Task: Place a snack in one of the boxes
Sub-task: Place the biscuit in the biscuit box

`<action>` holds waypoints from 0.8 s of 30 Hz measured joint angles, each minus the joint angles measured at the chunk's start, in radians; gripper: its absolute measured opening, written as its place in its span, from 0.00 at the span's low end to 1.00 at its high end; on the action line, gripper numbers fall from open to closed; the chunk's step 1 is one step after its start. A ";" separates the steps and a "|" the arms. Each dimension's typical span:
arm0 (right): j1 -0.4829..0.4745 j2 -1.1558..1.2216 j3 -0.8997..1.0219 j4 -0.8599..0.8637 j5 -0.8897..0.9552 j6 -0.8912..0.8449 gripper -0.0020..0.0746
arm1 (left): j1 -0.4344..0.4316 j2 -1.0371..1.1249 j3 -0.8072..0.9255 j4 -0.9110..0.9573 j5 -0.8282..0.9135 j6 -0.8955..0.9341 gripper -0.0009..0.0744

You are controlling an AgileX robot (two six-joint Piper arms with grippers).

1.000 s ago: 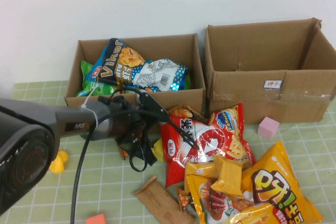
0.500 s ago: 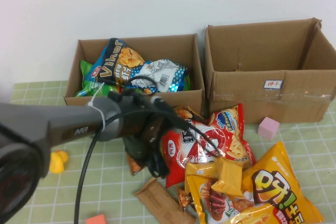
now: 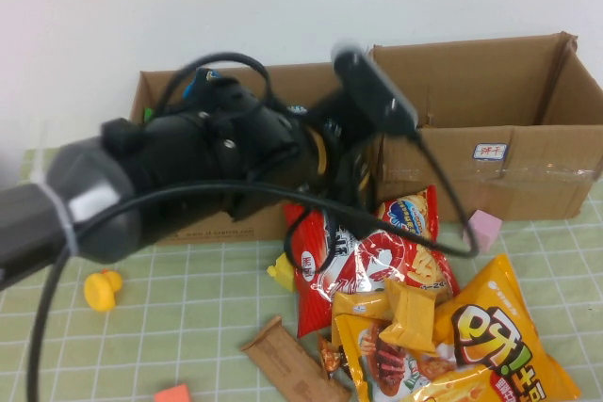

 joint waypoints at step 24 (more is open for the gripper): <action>0.000 0.000 0.000 0.000 0.000 -0.005 0.02 | 0.065 0.578 -0.730 -0.024 -0.314 -0.126 0.09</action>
